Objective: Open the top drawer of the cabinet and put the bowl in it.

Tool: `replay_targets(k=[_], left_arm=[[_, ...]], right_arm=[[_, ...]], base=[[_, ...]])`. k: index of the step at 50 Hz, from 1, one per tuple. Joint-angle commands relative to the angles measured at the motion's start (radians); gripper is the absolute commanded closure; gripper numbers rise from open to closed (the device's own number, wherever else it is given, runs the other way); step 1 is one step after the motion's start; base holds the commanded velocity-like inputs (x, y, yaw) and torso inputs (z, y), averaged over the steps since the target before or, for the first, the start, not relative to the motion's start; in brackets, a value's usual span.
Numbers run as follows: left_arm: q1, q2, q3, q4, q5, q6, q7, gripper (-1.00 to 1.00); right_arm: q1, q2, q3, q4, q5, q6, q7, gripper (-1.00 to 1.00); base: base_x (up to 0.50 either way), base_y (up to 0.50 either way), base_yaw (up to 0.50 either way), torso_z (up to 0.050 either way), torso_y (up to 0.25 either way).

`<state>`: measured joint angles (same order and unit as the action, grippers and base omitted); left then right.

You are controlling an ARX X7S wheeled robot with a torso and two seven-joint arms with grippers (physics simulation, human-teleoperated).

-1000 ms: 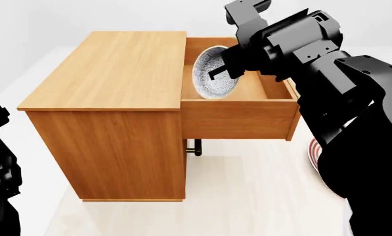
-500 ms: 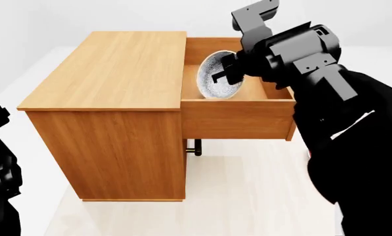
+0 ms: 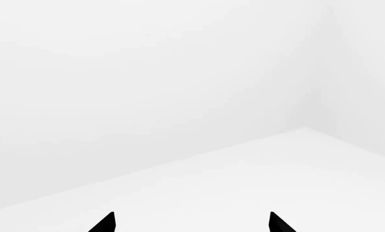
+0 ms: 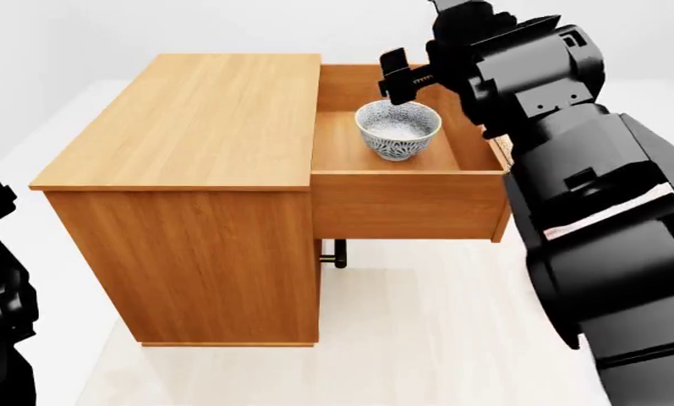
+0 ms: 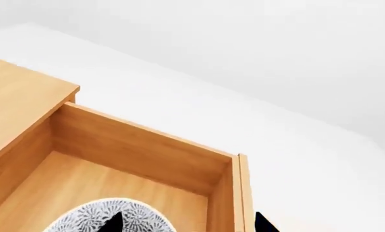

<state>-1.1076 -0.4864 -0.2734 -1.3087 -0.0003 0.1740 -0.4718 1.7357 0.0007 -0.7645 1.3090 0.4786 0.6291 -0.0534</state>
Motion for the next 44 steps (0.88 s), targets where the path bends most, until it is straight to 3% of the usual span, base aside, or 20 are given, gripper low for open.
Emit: replay_targets(k=[1, 11, 17, 27, 33, 44], left_arm=[[0.001, 0.0, 0.001, 0.0, 0.001, 0.003, 0.001, -1.0], [0.0, 0.001, 0.002, 0.0, 0.0, 0.004, -0.002, -1.0], [-0.001, 0.001, 0.001, 0.0, 0.0, 0.003, -0.002, -1.0], [-0.002, 0.002, 0.004, 0.0, 0.001, 0.0, -0.006, -1.0], [-0.001, 0.002, 0.006, 0.0, 0.001, 0.001, -0.005, -1.0], [0.0, 0.003, 0.011, 0.0, 0.002, 0.002, -0.009, -1.0]], right_arm=[[0.048, 0.001, 0.173, 0.0, -0.215, -0.209, 0.117, -1.0], [0.114, 0.0, 0.114, -0.019, -0.152, -0.401, 0.195, -1.0], [-0.067, 0.177, 0.109, -0.713, -0.102, -0.103, 0.338, -1.0], [-0.307, 0.353, 0.181, -1.431, 0.026, 0.148, 0.536, -1.0], [-0.454, 0.411, 0.21, -1.672, 0.074, 0.185, 0.618, -1.0], [-0.741, 0.475, 0.189, -1.901, 0.033, 0.084, 0.732, -1.0]], base=[[0.0, 0.0, 0.0, 0.0, 0.0], [0.0, 0.0, 0.0, 0.0, 0.0], [0.0, 0.0, 0.0, 0.0, 0.0], [0.0, 0.0, 0.0, 0.0, 0.0], [0.0, 0.0, 0.0, 0.0, 0.0], [0.0, 0.0, 0.0, 0.0, 0.0]])
